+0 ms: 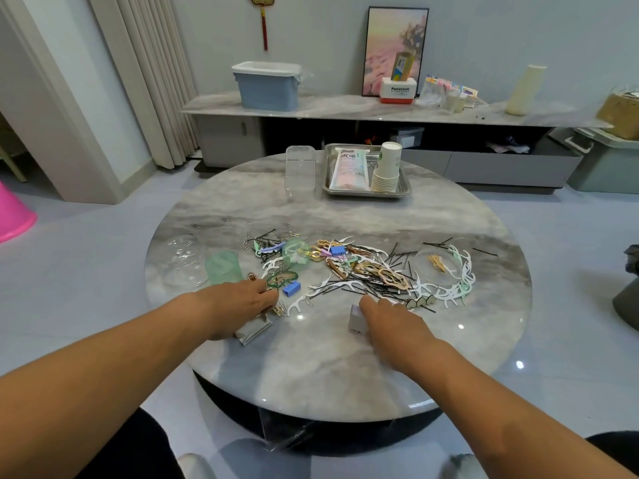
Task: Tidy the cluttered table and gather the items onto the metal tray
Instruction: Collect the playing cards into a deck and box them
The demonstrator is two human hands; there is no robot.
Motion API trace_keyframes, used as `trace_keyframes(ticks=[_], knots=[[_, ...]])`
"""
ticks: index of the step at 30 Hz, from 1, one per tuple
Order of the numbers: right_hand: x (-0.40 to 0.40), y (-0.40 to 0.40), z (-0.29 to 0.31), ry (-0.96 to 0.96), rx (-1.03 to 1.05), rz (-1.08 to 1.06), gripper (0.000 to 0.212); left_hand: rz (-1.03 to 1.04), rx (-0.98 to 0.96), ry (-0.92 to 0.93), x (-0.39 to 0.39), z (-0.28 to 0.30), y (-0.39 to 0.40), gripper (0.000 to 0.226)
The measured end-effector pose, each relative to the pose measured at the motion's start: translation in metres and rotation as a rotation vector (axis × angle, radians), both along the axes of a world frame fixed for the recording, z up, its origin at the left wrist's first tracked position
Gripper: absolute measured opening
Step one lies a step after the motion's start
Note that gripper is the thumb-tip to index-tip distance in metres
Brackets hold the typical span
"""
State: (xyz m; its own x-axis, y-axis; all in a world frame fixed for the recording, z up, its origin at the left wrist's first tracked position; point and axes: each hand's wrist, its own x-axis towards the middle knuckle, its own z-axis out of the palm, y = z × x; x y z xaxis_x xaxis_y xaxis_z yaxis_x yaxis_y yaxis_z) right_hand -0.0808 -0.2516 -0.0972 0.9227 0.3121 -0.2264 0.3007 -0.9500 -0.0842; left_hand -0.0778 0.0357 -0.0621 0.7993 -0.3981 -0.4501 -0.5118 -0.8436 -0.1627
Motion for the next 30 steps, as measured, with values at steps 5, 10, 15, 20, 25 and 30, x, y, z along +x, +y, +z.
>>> trace_keyframes(ticks=[5,10,15,20,25,30], knots=[[0.0,0.002,0.001,-0.018,0.027,-0.062,0.037,-0.022,-0.147,-0.087,0.006,-0.005,0.007,0.037],[0.011,0.006,0.02,0.068,0.534,-0.321,0.028,0.148,-0.632,-0.153,0.007,-0.005,-0.008,0.049],[0.014,0.018,0.049,0.109,1.296,-0.486,0.036,0.172,-0.816,-0.073,0.006,-0.002,-0.031,0.057],[0.012,0.028,0.064,0.078,1.502,-0.379,0.03,0.087,-0.847,-0.124,0.007,-0.003,-0.045,0.067],[0.009,0.034,0.062,0.113,1.361,-0.27,0.035,0.134,-0.939,-0.135,0.011,-0.007,-0.055,0.06],[0.009,0.031,0.058,0.103,1.261,-0.213,0.03,0.229,-1.02,-0.095,0.018,-0.009,-0.055,0.059]])
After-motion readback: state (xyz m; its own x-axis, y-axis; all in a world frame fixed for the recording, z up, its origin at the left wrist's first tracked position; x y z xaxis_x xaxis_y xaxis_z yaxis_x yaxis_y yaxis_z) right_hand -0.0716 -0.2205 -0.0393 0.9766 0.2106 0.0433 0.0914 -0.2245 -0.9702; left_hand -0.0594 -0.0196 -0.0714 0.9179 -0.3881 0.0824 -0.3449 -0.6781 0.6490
